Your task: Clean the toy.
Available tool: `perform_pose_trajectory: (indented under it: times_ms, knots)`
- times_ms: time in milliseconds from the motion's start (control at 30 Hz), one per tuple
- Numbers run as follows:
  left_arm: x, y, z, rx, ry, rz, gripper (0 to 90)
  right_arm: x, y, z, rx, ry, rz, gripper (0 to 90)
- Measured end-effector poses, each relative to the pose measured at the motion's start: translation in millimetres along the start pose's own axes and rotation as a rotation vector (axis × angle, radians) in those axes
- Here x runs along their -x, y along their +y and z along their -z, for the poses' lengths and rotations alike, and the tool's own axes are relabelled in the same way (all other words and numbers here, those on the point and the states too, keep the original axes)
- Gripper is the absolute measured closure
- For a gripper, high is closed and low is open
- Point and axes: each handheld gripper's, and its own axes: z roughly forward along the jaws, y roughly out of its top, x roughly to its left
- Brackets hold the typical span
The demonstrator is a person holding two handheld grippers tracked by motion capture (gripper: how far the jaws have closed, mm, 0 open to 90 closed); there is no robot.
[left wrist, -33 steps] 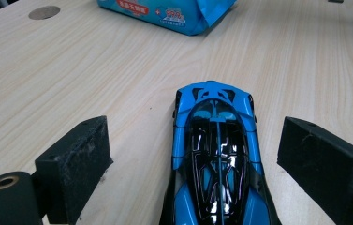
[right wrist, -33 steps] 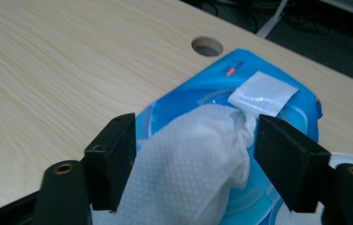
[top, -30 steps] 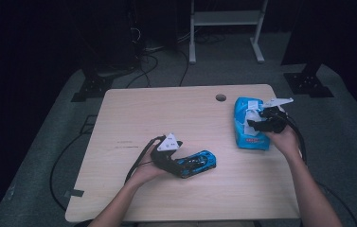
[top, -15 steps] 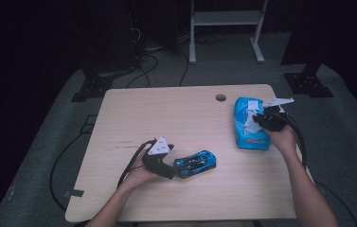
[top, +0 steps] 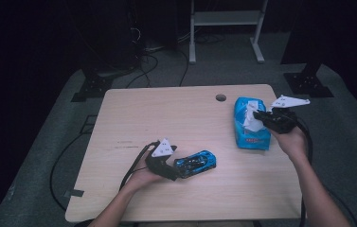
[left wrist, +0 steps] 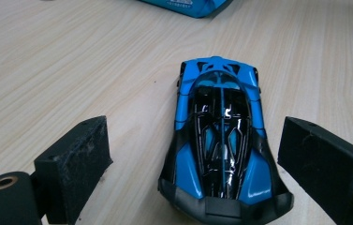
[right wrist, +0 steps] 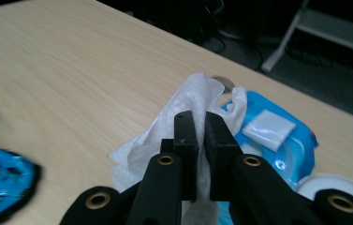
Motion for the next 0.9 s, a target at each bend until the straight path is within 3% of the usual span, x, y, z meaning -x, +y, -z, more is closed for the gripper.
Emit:
perform_pose_trajectory:
  times_ms: [33,167,200,233,467,633,733,867,900]
  knots:
    - [0.7,-0.1,-0.9,0.007,0.001,0.002,8.7,-11.7,2.6,10.7,0.031,0.019,0.026,84.1]
    - [1.6,-0.4,-1.6,0.006,0.001,0.008,8.7,-39.7,2.2,26.9,0.062,0.093,0.090,84.0]
    - [1.6,-0.4,-1.6,0.006,0.001,0.008,8.7,-39.7,2.2,26.9,0.062,0.093,0.090,84.0]
    - [2.3,-0.3,-2.3,0.005,0.003,0.000,8.7,-56.6,-1.6,30.7,0.070,0.151,0.104,84.1]
    - [4.0,-0.2,-6.3,0.006,0.000,0.008,7.5,-103.3,-15.9,21.6,0.067,0.366,0.108,83.9]
    - [5.5,-0.1,-7.4,0.002,-0.012,-0.002,7.4,-129.0,-17.5,5.7,0.017,0.538,0.077,83.7]
    - [5.7,-0.1,-7.3,-0.003,-0.015,-0.010,7.4,-139.3,-18.0,-5.0,-0.035,0.570,0.095,83.6]
    - [6.3,-0.4,-7.2,-0.006,-0.021,-0.017,7.4,-139.9,-25.5,-31.4,-0.132,0.637,0.057,82.9]
    - [6.3,-0.4,-7.2,-0.006,-0.021,-0.017,7.4,-139.9,-25.5,-31.4,-0.132,0.637,0.057,82.9]
